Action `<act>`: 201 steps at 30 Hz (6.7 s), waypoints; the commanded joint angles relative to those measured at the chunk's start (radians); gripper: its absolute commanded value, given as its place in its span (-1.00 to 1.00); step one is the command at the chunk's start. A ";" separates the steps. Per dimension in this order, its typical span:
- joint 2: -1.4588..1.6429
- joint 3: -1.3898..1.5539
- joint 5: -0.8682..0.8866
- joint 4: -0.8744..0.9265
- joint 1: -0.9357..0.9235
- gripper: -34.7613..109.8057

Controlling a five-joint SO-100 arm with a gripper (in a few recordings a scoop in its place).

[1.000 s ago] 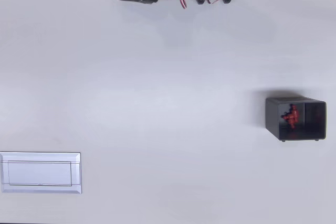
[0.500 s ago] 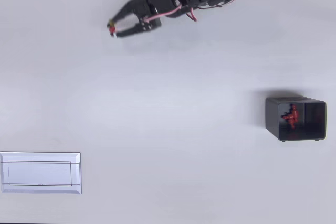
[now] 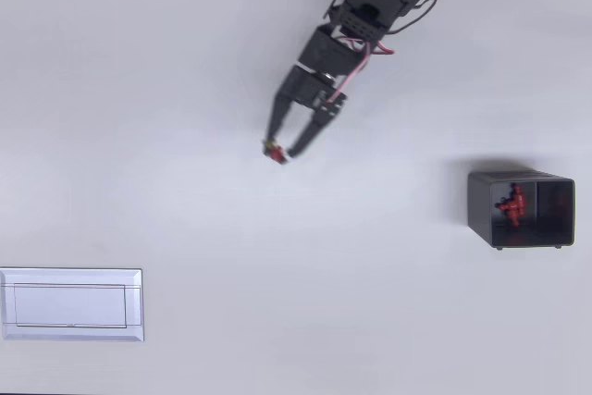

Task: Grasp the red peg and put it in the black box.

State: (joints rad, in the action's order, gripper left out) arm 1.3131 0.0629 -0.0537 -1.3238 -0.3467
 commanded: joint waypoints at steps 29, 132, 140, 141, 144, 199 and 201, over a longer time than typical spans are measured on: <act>0.150 0.548 0.095 0.413 0.784 -0.52; -1.488 -0.048 -0.069 2.579 0.391 -0.52; -1.489 -0.048 -0.060 2.645 0.408 -0.52; -1.489 -0.048 -0.060 2.645 0.410 -0.52; -1.489 -0.048 -0.058 2.645 0.408 -0.52; -1.489 -0.048 -0.058 2.645 0.400 -0.51; -1.489 -0.048 -0.058 2.645 0.400 -0.51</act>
State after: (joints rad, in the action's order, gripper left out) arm -0.1534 0.0046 -0.1074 1.2885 0.0476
